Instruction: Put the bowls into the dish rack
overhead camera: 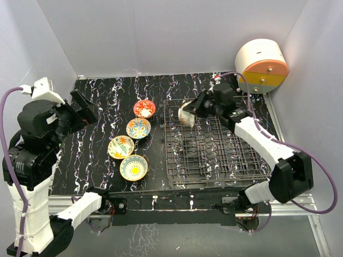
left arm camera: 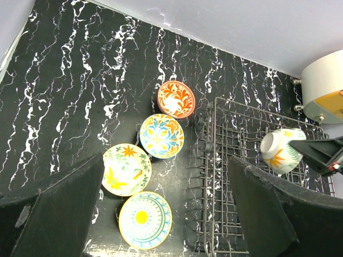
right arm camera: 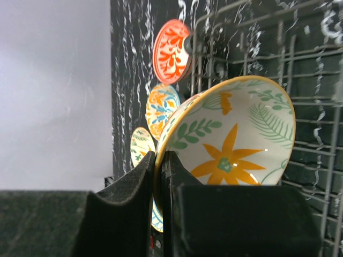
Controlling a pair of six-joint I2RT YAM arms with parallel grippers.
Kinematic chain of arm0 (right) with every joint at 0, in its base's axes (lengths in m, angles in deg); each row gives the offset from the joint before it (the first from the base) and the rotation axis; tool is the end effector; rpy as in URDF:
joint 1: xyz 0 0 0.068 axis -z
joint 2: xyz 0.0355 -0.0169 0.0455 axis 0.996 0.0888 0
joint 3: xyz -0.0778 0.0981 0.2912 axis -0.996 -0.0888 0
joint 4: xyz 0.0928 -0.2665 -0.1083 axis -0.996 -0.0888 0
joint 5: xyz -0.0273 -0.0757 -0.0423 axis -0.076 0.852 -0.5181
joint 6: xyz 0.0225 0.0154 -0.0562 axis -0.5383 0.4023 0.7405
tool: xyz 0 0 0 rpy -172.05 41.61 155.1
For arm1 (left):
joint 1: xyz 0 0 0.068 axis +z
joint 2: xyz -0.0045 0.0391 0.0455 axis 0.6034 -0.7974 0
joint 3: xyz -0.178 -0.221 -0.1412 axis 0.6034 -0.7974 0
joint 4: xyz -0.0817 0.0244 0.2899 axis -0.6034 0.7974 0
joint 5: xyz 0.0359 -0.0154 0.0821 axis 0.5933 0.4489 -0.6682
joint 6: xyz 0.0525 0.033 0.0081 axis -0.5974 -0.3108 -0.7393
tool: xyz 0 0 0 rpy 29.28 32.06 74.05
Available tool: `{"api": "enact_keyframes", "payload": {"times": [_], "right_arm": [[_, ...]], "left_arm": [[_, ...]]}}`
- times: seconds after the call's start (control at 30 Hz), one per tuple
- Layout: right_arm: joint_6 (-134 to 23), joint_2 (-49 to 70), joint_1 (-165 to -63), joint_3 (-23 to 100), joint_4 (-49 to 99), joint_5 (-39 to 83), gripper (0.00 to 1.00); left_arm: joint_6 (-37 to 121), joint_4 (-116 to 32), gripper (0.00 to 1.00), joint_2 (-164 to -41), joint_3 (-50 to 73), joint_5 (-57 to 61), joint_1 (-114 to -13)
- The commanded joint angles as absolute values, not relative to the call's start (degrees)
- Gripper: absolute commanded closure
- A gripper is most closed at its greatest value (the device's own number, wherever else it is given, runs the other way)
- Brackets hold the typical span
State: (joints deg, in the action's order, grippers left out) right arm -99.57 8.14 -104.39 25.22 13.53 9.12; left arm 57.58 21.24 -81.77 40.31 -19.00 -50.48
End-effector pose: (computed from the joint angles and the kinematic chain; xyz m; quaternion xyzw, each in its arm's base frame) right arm 0.3294 0.1345 0.3375 0.1406 0.8372 0.4190 0.3221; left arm 0.1109 -0.0158 0.5859 -0.1579 0.7735 -0.1273 0.6005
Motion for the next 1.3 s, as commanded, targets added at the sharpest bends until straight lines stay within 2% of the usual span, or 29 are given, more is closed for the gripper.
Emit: {"api": "enact_keyframes", "payload": {"times": [0.0,0.17,0.3,0.4,0.77,1.27], "right_arm": [[-102.94,2.58,-93.14,21.14,29.20,-1.52,0.92],[-105.64,3.16,-82.30,14.36,39.64,-5.68,0.92],[-111.77,6.83,-77.30,8.33,54.62,-8.73,0.92],[-115.33,11.84,-76.49,7.07,63.59,-9.93,0.92],[-121.57,27.17,-76.45,7.32,81.49,-9.95,0.92],[-120.22,35.74,-76.39,0.76,85.17,-5.96,0.92]], "left_arm": [[57.11,18.70,0.03,-83.23,40.52,-16.41,-50.67],[57.58,17.35,0.03,-84.16,38.92,-15.07,-50.68],[58.37,16.08,0.03,-84.11,36.80,-14.72,-50.67],[58.77,15.75,0.03,-84.65,36.29,-14.52,-50.68],[61.18,13.49,0.04,-86.01,34.00,-14.05,-50.66],[61.09,10.28,0.05,-87.65,32.04,-13.64,-50.69]]}}
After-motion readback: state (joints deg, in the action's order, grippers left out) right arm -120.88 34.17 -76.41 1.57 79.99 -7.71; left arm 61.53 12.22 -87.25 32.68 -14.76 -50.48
